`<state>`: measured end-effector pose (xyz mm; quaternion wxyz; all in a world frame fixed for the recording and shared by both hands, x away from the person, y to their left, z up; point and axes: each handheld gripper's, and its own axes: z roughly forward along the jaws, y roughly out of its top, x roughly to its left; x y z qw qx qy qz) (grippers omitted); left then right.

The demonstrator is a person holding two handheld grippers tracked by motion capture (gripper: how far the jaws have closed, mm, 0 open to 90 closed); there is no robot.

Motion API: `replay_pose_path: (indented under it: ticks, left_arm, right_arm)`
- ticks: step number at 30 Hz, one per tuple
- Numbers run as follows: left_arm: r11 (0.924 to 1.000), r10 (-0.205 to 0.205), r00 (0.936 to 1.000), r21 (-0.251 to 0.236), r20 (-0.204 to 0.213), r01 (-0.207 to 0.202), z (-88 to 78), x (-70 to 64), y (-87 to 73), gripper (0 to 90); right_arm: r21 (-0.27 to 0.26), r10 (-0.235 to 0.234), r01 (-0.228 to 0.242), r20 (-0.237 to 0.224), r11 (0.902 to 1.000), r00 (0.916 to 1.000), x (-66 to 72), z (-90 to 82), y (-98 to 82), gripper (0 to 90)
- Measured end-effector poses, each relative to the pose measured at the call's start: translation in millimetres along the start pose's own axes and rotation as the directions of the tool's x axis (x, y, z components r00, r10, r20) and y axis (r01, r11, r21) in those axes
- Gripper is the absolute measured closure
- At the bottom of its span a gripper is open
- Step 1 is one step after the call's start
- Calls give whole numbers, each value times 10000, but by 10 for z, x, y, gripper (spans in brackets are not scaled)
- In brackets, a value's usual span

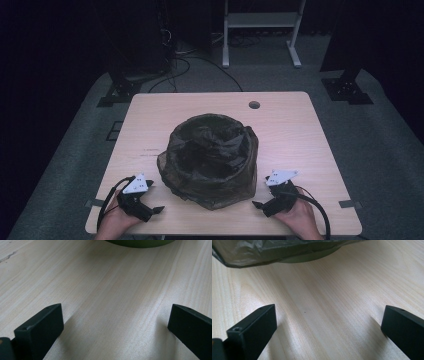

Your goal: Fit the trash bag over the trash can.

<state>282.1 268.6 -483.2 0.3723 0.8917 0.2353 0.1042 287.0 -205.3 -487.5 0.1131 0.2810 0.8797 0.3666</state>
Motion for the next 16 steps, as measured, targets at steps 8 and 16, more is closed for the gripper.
replay_pose_path:
  ticks: [8, 16]
  left_arm:
    - [10000, 1, 10000, 3, -6, -1, 0, 0, 0, 0]
    - [10000, 15, 10000, 2, -11, -15, -1, 0, 1, 0]
  right_arm:
    - [-1, 1, -1, 2, 10000, 10000, 0, 0, 0, 0]
    - [-2, 24, -24, 30, 10000, 10000, 2, -1, -1, 0]
